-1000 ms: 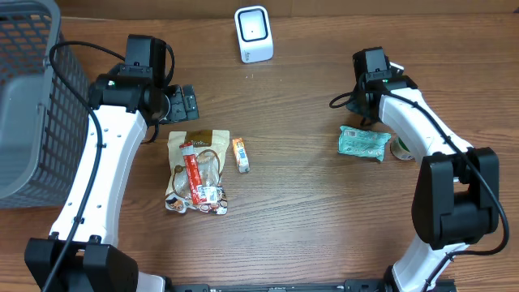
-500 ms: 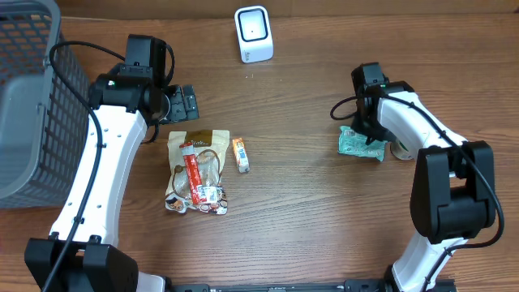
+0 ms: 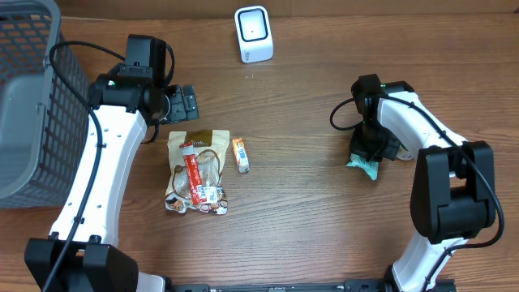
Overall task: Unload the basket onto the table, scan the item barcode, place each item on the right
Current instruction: 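Open the right gripper and release the teal packet on the table, then move the right gripper over the small orange packet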
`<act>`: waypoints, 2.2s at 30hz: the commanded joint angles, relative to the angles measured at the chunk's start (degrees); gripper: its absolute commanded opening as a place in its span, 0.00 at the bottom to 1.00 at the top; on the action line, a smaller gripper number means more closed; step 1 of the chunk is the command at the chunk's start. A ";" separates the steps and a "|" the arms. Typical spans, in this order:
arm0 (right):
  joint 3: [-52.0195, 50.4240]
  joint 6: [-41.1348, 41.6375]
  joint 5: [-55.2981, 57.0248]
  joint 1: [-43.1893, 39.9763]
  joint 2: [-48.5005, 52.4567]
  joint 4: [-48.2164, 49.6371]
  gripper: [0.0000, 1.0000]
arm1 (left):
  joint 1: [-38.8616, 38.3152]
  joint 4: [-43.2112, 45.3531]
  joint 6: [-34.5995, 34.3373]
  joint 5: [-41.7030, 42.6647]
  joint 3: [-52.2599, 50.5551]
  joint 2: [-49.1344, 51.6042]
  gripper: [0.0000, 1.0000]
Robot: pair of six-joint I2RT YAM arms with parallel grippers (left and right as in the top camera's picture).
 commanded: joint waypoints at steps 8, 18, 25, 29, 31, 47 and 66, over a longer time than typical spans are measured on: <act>8.96 -1.03 -4.33 -0.13 0.15 -3.43 0.04 | -0.39 0.07 -0.79 0.28 1.03 0.33 1.00; 4.76 -6.82 -15.47 -0.13 0.17 7.10 0.04 | -0.42 0.07 -0.79 0.28 1.03 0.33 1.00; -1.16 -6.82 -9.88 -0.15 0.17 9.77 0.04 | -0.42 0.04 -0.79 0.28 1.03 0.33 1.00; -2.40 -6.82 -2.38 -0.20 0.17 8.98 0.04 | -0.39 0.07 -0.79 0.28 1.03 0.33 1.00; -2.43 -6.84 -0.33 -0.20 0.17 8.31 0.04 | -0.39 0.07 -0.79 0.28 1.03 0.33 1.00; 10.47 -8.63 -15.52 0.02 -0.83 -3.23 0.04 | -0.42 0.04 -0.79 0.31 1.03 0.33 1.00; 13.29 -10.16 -35.01 21.29 -1.33 12.83 0.54 | -0.39 0.04 -0.79 0.31 1.03 0.33 1.00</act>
